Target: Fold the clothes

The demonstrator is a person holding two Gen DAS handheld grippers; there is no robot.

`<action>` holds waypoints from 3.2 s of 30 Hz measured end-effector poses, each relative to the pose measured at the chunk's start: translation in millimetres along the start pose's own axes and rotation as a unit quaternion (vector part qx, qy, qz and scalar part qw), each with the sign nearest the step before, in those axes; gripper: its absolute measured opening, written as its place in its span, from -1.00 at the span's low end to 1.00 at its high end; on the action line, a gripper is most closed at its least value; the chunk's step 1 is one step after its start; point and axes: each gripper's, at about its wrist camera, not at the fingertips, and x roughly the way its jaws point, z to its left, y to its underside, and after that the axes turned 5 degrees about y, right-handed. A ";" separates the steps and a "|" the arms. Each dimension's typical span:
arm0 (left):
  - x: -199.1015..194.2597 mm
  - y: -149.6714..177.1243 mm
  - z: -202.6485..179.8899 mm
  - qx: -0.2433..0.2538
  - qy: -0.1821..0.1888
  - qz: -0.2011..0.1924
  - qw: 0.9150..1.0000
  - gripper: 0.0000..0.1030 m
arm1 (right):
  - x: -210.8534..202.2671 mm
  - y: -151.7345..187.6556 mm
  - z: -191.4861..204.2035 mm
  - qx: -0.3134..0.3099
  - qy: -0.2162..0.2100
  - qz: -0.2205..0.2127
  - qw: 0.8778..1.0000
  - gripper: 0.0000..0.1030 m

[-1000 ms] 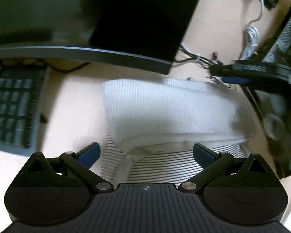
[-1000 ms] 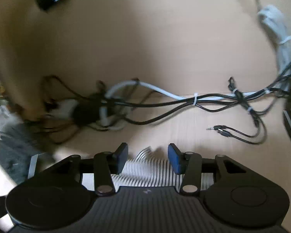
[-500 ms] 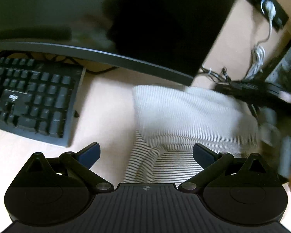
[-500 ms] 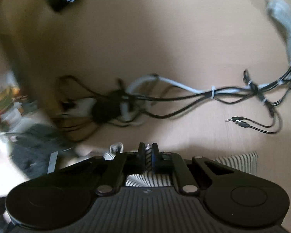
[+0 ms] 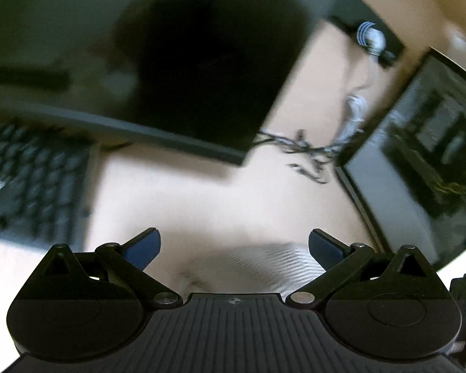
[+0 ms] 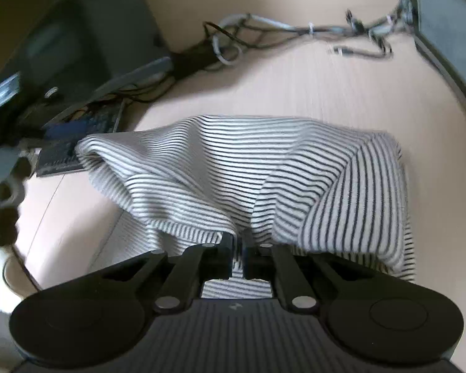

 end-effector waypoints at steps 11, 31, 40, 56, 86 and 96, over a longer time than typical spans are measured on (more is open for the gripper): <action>49.6 45.3 -16.3 0.132 -0.064 0.114 0.983 0.46 | -7.5 -4.3 -37.6 -0.015 0.138 -0.051 0.989 -0.33; 70.1 25.9 43.6 -0.108 0.024 0.166 0.980 0.40 | -1.2 3.5 -49.7 0.103 0.078 -0.026 0.991 0.30; 114.1 6.1 40.6 -0.092 0.011 0.115 0.989 -0.13 | 47.6 -56.6 -62.0 0.055 0.092 -0.070 0.992 -0.56; 41.1 10.3 -10.8 -0.038 0.051 0.064 0.996 -0.42 | -36.7 -38.8 -78.8 0.081 0.010 -0.109 0.991 -0.69; 55.3 43.3 3.4 -0.029 0.040 0.109 0.993 -0.49 | -27.2 7.4 -36.3 0.062 0.055 -0.082 0.993 -0.69; 29.1 66.6 14.1 -0.022 0.016 0.131 0.991 -0.39 | -13.7 46.8 -43.3 0.091 0.053 -0.019 0.994 -0.57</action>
